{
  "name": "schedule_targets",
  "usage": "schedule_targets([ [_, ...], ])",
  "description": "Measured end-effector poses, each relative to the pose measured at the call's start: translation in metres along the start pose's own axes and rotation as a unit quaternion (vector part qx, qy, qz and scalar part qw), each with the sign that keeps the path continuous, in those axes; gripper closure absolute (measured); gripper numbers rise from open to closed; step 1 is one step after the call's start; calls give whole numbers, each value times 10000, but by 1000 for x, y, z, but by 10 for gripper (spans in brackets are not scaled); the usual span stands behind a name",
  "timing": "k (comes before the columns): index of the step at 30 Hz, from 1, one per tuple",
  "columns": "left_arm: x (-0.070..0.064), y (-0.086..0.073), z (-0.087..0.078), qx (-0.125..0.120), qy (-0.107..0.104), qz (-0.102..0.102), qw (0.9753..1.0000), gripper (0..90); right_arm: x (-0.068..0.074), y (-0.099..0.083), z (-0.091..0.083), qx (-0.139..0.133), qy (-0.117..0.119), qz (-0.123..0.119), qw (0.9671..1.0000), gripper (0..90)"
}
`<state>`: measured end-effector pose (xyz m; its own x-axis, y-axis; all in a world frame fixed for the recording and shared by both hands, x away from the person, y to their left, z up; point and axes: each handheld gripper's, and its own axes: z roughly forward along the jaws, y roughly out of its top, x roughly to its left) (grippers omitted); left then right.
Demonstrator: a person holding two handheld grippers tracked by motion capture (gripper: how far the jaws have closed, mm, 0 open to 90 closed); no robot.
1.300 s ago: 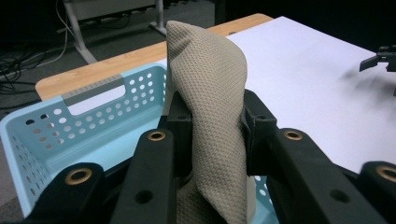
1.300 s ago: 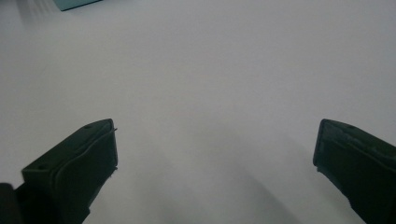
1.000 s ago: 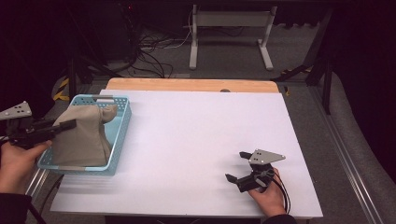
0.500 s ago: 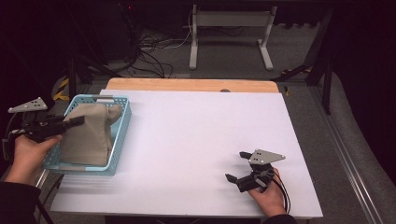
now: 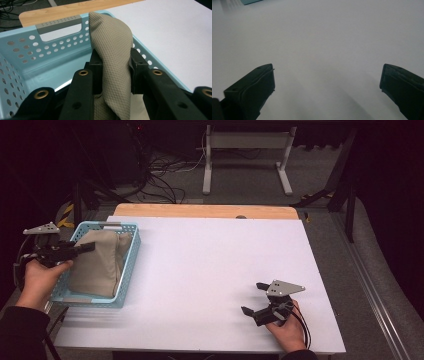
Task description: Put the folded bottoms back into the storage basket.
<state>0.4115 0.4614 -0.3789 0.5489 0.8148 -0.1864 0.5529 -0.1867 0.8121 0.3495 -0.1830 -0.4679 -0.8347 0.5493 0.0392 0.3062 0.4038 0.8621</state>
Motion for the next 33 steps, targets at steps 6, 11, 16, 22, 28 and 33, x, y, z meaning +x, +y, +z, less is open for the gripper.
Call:
schedule_targets([
  [6, 5, 1, 8, 84, 21, -48, 10000, 697, 0, 0, 0, 3, 7, -6, 10000, 5],
  [11, 9, 2, 14, 138, 14, -77, 9999, 695, 0, 0, 0, 4, 8, -11, 10000, 5],
  [16, 13, 3, 19, 191, 40, -76, 9998, 694, 0, 0, 0, 1, 10, -14, 10000, 5],
  [22, 18, 4, 26, 272, 70, -111, 9995, 691, 0, 0, 0, -2, 8, -20, 10000, 5],
  [28, 24, 6, 31, 360, 99, -113, 9992, 685, 0, 0, 0, -3, 14, -26, 10000, 5],
  [33, 29, 5, 36, 420, 150, -159, 9989, 683, 0, 0, 0, -7, 14, -30, 10000, 5],
])
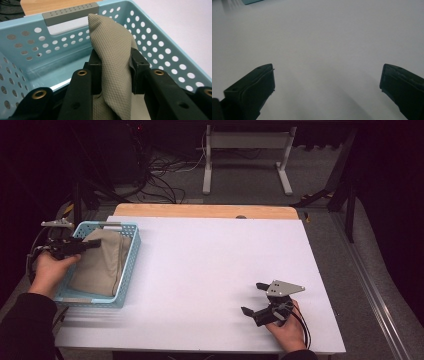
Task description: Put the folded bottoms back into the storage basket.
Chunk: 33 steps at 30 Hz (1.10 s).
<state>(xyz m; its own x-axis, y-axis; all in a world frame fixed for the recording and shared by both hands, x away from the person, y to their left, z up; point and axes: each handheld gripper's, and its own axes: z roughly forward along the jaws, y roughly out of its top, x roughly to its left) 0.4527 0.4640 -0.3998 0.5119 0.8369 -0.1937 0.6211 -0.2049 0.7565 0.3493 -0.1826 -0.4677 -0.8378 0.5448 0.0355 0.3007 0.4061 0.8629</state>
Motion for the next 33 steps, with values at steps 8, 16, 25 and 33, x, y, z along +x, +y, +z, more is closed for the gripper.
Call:
schedule_targets([
  [8, 0, 2, 6, 60, -36, 54, 10000, 682, 0, 0, 0, 2, 5, -4, 10000, 5],
  [16, 1, 5, 9, 145, 408, 137, 9990, 581, 0, 0, 0, -5, 14, -2, 10000, 5],
  [25, 7, 11, 8, -24, 857, 124, 9962, 302, 0, 1, 1, -22, 34, -4, 10000, 5],
  [33, -4, 12, -4, -163, 799, 174, 9965, 276, 0, 1, 1, -27, 62, 0, 10000, 5],
])
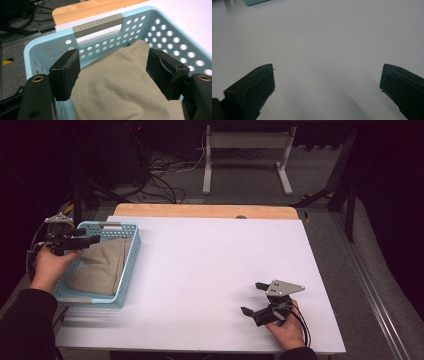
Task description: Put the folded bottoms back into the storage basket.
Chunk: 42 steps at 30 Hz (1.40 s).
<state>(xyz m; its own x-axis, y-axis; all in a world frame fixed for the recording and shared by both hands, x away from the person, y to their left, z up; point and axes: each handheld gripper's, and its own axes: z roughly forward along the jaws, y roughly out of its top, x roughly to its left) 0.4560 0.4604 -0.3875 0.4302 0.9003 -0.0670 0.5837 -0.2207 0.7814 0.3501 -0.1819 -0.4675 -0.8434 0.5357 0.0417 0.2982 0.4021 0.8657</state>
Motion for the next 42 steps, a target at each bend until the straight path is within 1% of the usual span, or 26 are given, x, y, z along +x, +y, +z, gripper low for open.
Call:
schedule_targets([
  [4, -9, 2, -10, -165, -70, 17, 9998, 251, 0, 0, 0, 15, 13, -1, 10000, 5],
  [5, -11, 3, -13, -197, -51, 48, 9998, 243, 0, 0, 0, 19, 20, 4, 10000, 5],
  [9, -19, 4, -22, -287, -43, 58, 9996, 206, 0, 0, 1, 27, 31, 2, 10000, 5],
  [14, -29, 5, -32, -315, 6, 149, 9994, 159, 0, 0, 1, 41, 29, -4, 10000, 5],
  [19, -38, 5, -41, -346, -32, 186, 9992, 130, 0, 0, 1, 35, 33, -1, 10000, 5],
  [24, -46, 6, -46, -384, -85, 250, 9989, 121, 0, 0, 1, 29, 40, -3, 10000, 5],
  [27, -52, 6, -50, -468, -195, 224, 9985, 120, 0, 0, 1, 26, 39, -2, 10000, 5],
  [29, -55, 7, -52, -495, -231, 237, 9982, 119, 0, 0, 1, 25, 39, -4, 10000, 5],
  [32, -65, 7, -55, -565, -305, 302, 9975, 116, 0, 0, 1, 22, 41, -5, 10000, 5],
  [33, -65, 7, -55, -565, -305, 302, 9975, 113, 0, 0, 1, 22, 41, -5, 10000, 5],
  [34, -71, 8, -57, -619, -377, 339, 9968, 112, 0, 0, 1, 15, 43, -7, 10000, 5],
  [37, -82, 8, -58, -727, -555, 375, 9951, 109, 1, 0, 1, 13, 46, -8, 10000, 5],
  [42, -99, 8, -59, -862, -775, 459, 9922, 103, 1, 0, 0, 6, 48, -5, 10000, 5],
])
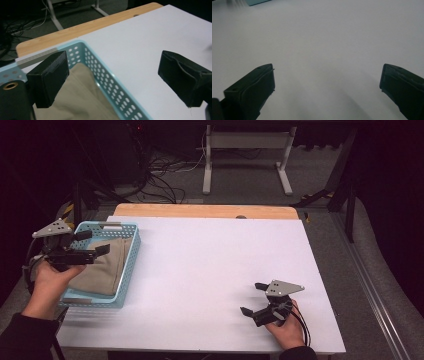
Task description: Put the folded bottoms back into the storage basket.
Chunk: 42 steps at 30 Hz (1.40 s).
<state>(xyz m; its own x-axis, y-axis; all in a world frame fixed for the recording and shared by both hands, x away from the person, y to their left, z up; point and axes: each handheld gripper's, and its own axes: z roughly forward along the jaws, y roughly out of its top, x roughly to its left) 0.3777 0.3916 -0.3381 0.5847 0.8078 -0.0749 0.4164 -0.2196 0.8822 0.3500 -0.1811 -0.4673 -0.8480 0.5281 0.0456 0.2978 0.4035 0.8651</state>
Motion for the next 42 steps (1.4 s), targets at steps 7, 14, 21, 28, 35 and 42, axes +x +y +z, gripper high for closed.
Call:
schedule_targets([
  [7, -19, -1, 6, -148, -244, 30, 9996, 98, 0, 0, 0, -5, 4, -7, 10000, 5],
  [14, -36, -3, 15, -290, -588, 42, 9978, 95, 0, 0, 0, -15, 12, -9, 10000, 5],
  [21, -54, -7, 31, -374, -960, 51, 9947, 96, 0, 0, 0, -27, 28, -4, 10000, 5],
  [28, -74, -14, 48, -534, -1331, 69, 9896, 96, 0, 0, -1, -34, 38, 0, 10000, 5],
  [35, -90, -24, 63, -597, -1601, -8, 9853, 97, 0, 0, -1, -40, 38, -1, 10000, 5],
  [42, -105, -36, 80, -597, -1913, -36, 9797, 97, 0, 0, -1, -40, 41, -1, 10000, 5],
])
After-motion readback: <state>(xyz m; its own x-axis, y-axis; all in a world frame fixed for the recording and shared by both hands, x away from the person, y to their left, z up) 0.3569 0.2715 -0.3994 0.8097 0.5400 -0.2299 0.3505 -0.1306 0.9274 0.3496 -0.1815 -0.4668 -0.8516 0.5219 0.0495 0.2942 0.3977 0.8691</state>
